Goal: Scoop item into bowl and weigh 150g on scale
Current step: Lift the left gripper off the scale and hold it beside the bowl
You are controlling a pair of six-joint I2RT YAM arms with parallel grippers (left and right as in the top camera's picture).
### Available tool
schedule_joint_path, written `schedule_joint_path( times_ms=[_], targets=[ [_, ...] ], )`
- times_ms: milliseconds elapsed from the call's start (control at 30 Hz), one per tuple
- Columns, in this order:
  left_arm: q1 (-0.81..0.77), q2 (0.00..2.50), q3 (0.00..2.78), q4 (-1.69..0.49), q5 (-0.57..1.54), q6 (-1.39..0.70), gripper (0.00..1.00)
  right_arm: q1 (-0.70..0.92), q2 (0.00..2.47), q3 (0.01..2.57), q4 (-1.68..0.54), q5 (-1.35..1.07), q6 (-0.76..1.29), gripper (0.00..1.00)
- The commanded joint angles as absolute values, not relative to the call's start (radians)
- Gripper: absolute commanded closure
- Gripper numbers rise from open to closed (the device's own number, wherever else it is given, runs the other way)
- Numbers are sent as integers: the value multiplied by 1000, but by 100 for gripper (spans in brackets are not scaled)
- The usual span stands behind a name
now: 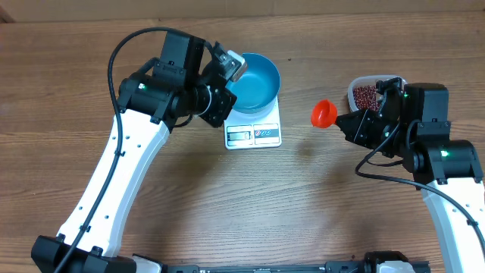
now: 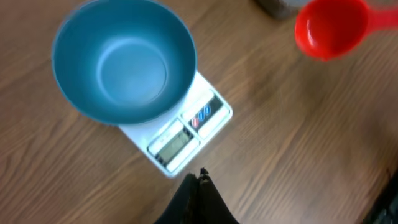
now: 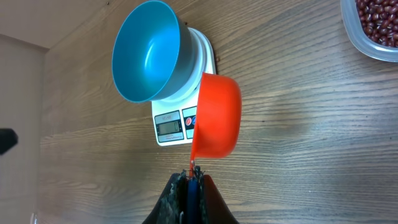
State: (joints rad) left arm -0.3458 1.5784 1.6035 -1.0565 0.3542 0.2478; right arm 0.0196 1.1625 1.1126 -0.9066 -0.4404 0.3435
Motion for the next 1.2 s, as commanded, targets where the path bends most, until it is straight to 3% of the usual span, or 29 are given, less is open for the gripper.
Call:
schedule_joint_path(
  times_ms=[0,167,233,367,600,967,1033,1167],
  targets=[
    [-340,1582,1591,-1087,339,351,96,15,1162,1125,-899,-437,339,96],
    [-340,1582,1588,-1098,268,360,95,15,1162,1125,-899,-437,339,96],
    [-340,1582,1588,-1095,231,381,88,15,1162,1125,-899,-438,339,96],
    [-340,1582,1587,-1096,199,542,96,15,1162,1125,-899,-438,339,96],
    [-339,1584,1585,-1092,203,698,96,15,1162,1125,-900,-438,339,96],
    [-301,1584,1584,-1110,274,467,96,15,1162,1125,-899,-438,339,96],
    [-302,1584,1584,-1116,292,466,91,15,1162,1125,-899,-438,339,96],
    [-302,1584,1585,-1115,312,463,64,15,1162,1125,-900,-438,339,96]
  ],
)
